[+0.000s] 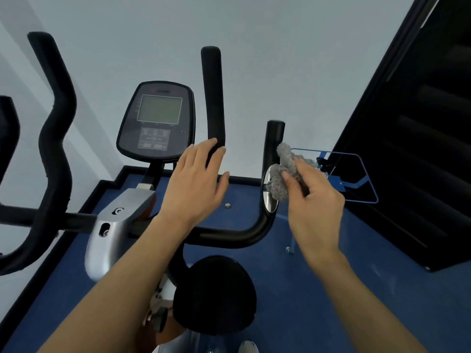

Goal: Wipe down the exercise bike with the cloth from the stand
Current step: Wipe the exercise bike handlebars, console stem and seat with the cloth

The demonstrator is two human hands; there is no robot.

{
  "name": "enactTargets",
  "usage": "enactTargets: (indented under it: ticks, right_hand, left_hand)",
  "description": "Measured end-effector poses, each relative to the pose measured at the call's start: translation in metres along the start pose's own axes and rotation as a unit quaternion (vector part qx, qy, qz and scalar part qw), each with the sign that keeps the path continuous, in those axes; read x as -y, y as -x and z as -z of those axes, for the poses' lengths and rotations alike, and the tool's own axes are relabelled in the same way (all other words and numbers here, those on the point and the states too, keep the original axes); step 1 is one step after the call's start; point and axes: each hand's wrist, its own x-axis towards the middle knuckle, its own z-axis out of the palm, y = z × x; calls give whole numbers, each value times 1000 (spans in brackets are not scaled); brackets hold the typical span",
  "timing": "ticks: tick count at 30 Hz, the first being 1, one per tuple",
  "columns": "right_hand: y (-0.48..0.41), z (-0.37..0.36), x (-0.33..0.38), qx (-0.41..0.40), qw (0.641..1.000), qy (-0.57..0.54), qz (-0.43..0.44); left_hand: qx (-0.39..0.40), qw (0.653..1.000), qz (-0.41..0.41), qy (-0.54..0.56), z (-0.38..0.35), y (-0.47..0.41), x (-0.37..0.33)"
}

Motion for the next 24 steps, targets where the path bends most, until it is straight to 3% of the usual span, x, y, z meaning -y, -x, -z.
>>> enactTargets:
  ticks: [5, 11, 14, 24]
  right_hand:
    - [-10, -24, -4, 63, 996, 54, 28]
    - [26, -26, -14, 69, 988, 104, 90]
    - [7, -19, -8, 94, 992, 72, 51]
    - [8, -4, -18, 47, 996, 52, 60]
  left_hand:
    - [-10, 1000, 3, 22, -2, 1, 0]
    - [-7, 999, 3, 41, 0, 0, -1]
    - [-5, 999, 7, 48, 1, 2, 0]
    - [2, 999, 0, 42, -1, 0, 0]
